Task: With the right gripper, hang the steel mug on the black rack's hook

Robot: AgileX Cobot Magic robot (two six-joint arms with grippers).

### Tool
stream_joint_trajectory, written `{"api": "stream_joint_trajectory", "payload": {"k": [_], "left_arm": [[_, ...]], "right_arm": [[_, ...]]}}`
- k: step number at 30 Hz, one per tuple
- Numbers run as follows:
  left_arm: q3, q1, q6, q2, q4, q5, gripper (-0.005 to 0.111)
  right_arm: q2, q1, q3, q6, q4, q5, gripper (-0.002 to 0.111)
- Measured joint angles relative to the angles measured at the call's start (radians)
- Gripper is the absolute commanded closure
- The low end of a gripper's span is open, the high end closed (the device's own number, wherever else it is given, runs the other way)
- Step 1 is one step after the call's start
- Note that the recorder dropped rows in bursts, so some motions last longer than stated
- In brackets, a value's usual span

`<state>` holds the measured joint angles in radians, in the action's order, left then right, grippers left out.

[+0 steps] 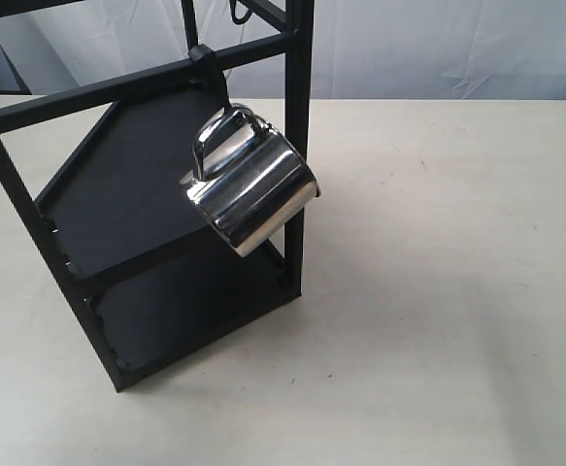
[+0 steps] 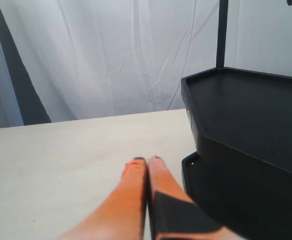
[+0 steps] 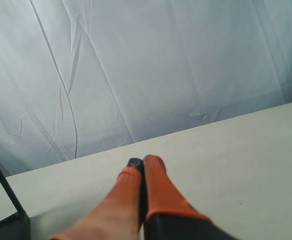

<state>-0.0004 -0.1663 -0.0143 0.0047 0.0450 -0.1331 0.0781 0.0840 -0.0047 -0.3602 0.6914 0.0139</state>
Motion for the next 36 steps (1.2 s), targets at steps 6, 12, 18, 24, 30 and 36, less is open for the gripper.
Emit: {"api": "stream_joint_trajectory", "payload": {"k": [6,12,18,24,30,36], "left_arm": [[0.0,0.0,0.0,0.0,0.0,0.0,0.105],[0.0,0.0,0.0,0.0,0.0,0.0,0.105],[0.0,0.0,0.0,0.0,0.0,0.0,0.105],[0.0,0.0,0.0,0.0,0.0,0.0,0.105],[0.0,0.0,0.0,0.0,0.0,0.0,0.105],[0.0,0.0,0.0,0.0,0.0,0.0,0.105]], "right_arm": [[0.0,0.0,0.0,0.0,0.0,0.0,0.109],[0.0,0.0,0.0,0.0,0.0,0.001,0.109],[0.0,0.0,0.0,0.0,0.0,0.001,0.109],[0.0,0.0,0.0,0.0,-0.006,0.001,0.109],[0.0,0.0,0.002,0.007,-0.213,-0.037,0.109],[0.0,0.0,0.002,0.307,-0.601,0.011,0.109]]}}
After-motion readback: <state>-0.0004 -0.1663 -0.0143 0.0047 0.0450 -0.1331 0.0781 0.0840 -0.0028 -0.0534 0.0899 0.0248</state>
